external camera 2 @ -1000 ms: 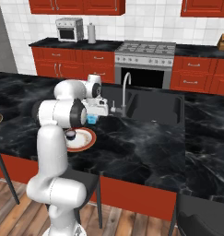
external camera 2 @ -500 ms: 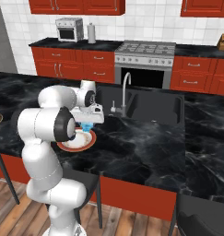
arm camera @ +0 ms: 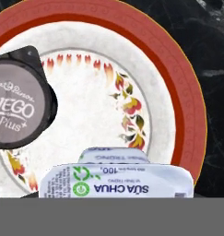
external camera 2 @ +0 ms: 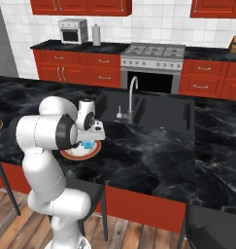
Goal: Place two yogurt containers on each plate.
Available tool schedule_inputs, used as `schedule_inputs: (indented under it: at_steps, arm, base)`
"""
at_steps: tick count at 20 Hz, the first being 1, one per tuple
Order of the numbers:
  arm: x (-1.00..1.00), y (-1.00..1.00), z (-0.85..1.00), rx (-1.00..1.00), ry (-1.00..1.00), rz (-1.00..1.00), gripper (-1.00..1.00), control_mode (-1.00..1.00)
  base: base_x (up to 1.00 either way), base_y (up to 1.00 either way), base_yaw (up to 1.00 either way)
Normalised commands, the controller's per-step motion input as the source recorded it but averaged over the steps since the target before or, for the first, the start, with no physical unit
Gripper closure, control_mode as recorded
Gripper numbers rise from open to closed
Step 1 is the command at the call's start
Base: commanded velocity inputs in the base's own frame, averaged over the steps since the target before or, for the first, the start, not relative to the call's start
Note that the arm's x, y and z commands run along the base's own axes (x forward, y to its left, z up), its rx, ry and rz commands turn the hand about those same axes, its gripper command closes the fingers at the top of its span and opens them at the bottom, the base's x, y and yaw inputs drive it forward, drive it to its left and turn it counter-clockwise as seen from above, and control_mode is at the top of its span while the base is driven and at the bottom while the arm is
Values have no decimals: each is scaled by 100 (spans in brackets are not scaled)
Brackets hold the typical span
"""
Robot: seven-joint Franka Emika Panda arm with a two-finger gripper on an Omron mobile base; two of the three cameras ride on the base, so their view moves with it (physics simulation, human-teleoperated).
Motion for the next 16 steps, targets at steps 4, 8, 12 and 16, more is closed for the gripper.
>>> schedule_inputs:
  at_steps: [4,8,12,16]
  arm:
    - [0,0,-1,0,0,0,100,-100]
    - [0,0,0,0,0,0,-100,-100]
    - [0,0,0,0,0,0,-100,-100]
    - [0,0,0,0,0,0,-100,-100]
  base:
    - [0,0,0]
    - [0,0,0]
    - [0,0,0]
    - [0,0,0]
